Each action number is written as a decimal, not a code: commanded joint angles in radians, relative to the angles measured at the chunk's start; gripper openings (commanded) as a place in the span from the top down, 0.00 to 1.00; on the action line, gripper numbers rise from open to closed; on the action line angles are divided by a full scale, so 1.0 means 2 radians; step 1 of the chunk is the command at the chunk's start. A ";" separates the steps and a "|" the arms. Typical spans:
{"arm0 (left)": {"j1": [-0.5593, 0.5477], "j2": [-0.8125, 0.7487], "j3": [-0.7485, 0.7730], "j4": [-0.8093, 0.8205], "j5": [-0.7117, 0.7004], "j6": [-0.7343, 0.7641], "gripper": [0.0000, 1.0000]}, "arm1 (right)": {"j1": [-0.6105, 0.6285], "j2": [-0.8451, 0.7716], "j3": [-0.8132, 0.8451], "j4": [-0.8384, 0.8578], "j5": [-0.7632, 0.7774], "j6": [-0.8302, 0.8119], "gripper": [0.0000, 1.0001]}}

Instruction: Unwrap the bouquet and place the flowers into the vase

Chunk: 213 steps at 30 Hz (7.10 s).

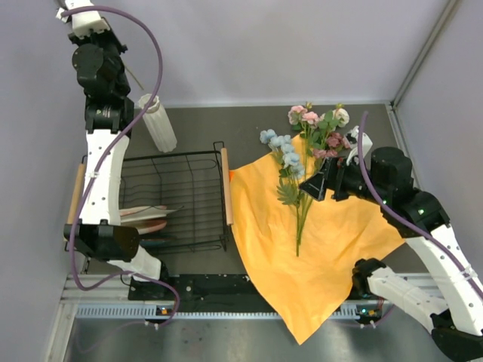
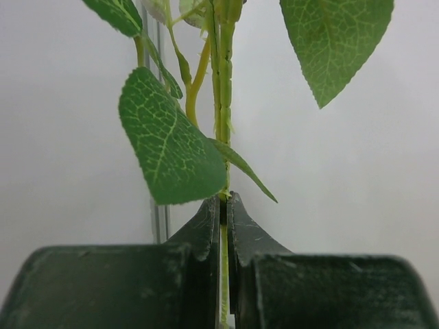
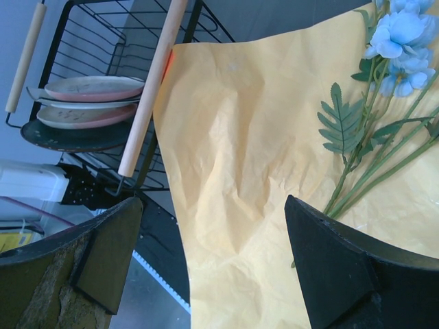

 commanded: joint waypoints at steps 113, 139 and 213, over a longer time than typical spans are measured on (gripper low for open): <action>-0.348 -0.109 -0.329 -0.102 0.484 -0.293 0.10 | -0.204 0.368 -0.103 0.216 0.004 0.037 0.60; -0.367 -0.076 -0.296 -0.117 0.482 -0.289 0.10 | -0.203 0.382 -0.118 0.231 0.050 0.029 0.94; -0.389 -0.146 -0.270 -0.142 0.275 -0.172 1.00 | -0.162 0.046 -0.029 0.221 -0.116 0.083 0.10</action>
